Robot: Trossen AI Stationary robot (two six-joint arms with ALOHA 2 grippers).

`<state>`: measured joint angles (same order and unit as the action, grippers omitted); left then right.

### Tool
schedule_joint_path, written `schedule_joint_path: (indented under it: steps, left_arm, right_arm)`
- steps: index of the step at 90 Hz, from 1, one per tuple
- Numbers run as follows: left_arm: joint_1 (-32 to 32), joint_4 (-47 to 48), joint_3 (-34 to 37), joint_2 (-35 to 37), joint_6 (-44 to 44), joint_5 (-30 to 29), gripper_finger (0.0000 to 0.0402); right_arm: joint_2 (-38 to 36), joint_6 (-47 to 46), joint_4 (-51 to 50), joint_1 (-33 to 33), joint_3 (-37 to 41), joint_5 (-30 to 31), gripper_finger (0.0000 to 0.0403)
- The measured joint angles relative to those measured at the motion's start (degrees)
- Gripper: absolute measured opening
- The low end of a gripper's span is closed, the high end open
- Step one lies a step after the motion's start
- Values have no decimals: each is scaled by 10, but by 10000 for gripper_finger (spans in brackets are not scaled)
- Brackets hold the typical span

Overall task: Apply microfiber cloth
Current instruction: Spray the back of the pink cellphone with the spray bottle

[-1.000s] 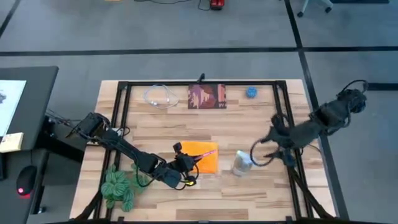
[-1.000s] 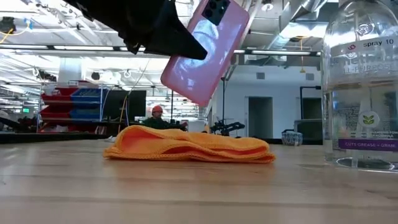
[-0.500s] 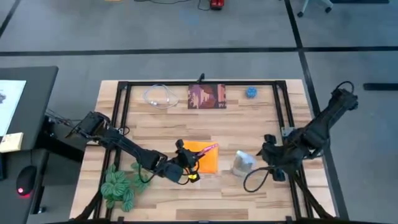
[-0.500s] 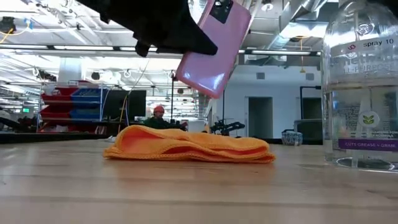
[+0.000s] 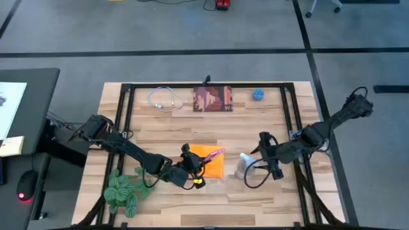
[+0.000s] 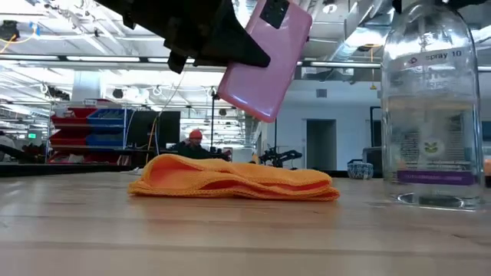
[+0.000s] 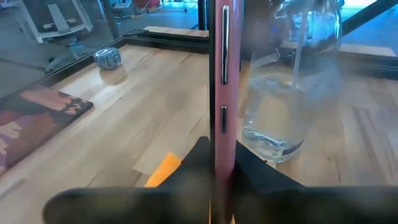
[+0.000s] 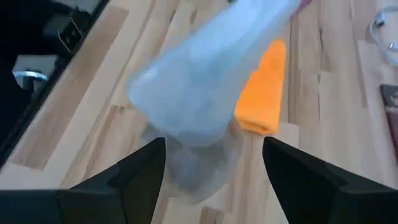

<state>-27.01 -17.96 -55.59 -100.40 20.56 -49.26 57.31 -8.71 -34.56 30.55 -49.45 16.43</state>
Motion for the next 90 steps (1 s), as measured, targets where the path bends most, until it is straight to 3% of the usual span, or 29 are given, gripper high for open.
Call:
schedule_joint_path:
  steps: [22,36,53,90]
  left_arm:
    - [5,0,0,0,-2,15,3]
    - [5,1,0,0,-2,16,6]
    - [5,0,0,0,-3,27,8]
    - [5,0,0,0,-9,27,9]
  right_arm:
    - [53,26,68,13,0,-27,341]
    - [87,55,70,23,-7,-12,394]
    - [95,60,62,5,-9,3,386]
    - [95,122,143,-10,-9,2,392]
